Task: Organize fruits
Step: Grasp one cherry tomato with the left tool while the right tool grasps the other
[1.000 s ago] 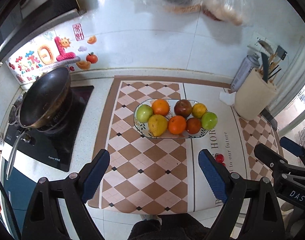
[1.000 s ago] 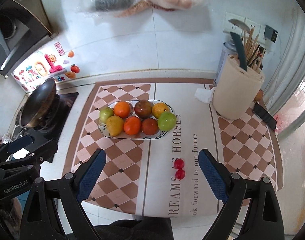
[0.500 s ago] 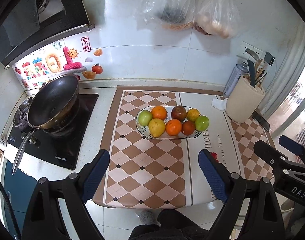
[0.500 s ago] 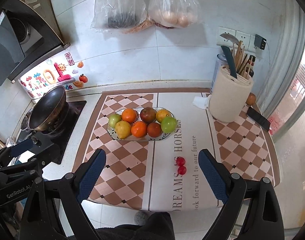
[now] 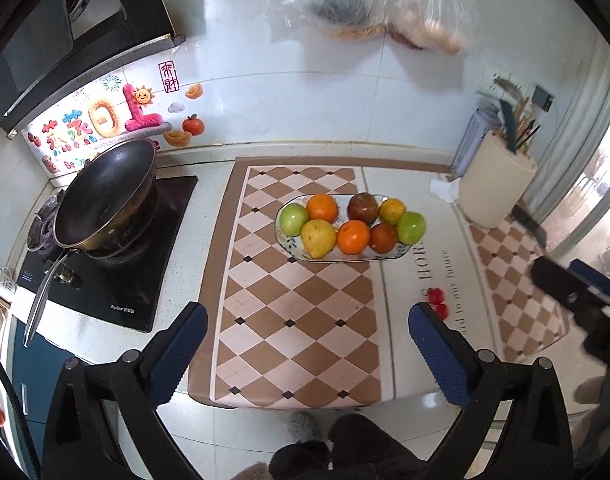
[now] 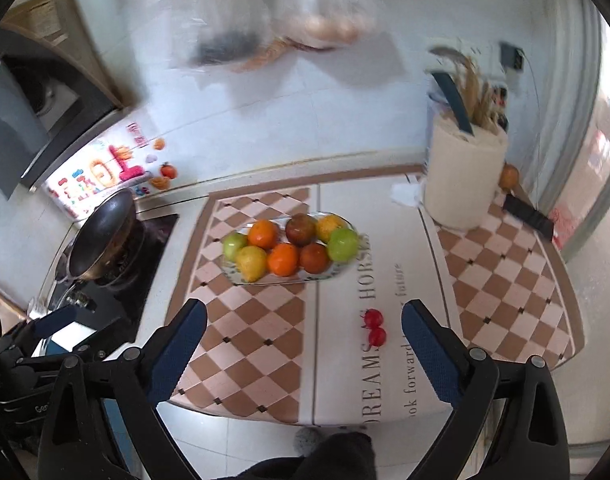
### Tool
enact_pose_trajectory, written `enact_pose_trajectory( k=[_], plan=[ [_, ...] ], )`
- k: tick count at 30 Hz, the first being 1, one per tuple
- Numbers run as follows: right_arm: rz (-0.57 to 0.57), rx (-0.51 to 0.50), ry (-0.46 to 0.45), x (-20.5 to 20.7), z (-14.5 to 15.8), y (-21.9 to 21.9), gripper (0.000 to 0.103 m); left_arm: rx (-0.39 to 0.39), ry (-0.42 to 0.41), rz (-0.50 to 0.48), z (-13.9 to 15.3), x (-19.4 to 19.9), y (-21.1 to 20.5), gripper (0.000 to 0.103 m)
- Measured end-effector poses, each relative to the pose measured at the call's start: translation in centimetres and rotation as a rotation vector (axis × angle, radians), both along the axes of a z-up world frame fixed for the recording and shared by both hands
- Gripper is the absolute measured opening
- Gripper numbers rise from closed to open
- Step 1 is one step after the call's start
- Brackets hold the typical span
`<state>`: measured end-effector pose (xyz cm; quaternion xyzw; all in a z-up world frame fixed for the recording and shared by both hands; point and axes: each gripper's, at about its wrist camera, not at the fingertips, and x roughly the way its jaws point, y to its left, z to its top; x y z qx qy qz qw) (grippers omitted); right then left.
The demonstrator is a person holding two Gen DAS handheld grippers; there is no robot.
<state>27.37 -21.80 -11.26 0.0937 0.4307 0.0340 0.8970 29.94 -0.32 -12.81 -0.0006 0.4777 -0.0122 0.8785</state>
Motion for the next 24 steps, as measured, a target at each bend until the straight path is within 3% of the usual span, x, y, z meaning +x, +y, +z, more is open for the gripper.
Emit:
enact_pose_trajectory(
  k=[6, 8, 11, 16, 19, 22, 24],
  plan=[
    [-0.099, 0.064, 0.171, 4.2, -8.0, -7.1, 0.099, 0.115, 0.095, 0.043, -5.4, 3.1, -2.3, 0.103],
    [-0.108, 0.114, 0.241, 6.0, -11.6, -9.3, 0.083, 0.137, 0.143, 0.044, -7.6, 4.2, -3.5, 0.103],
    [-0.091, 0.173, 0.317, 8.7, -16.4, -10.7, 0.073, 0.187, 0.223, 0.038, -11.5, 6.1, -5.7, 0.103],
    [0.01, 0.162, 0.429, 13.1, -22.9, -9.2, 0.061, 0.239, 0.314, 0.049, -16.3, 8.7, -8.5, 0.103],
    [0.071, 0.149, 0.471, 14.8, -25.3, -7.9, 0.056, 0.239, 0.36, 0.059, -18.2, 9.8, -9.4, 0.103],
    [0.131, 0.114, 0.517, 15.9, -27.7, -6.9, 0.035, 0.238, 0.418, 0.074, -19.9, 10.6, -10.0, 0.103],
    [0.154, 0.1, 0.517, 16.1, -28.2, -6.8, 0.032, 0.227, 0.457, 0.074, -20.8, 10.9, -10.3, 0.103]
  ],
)
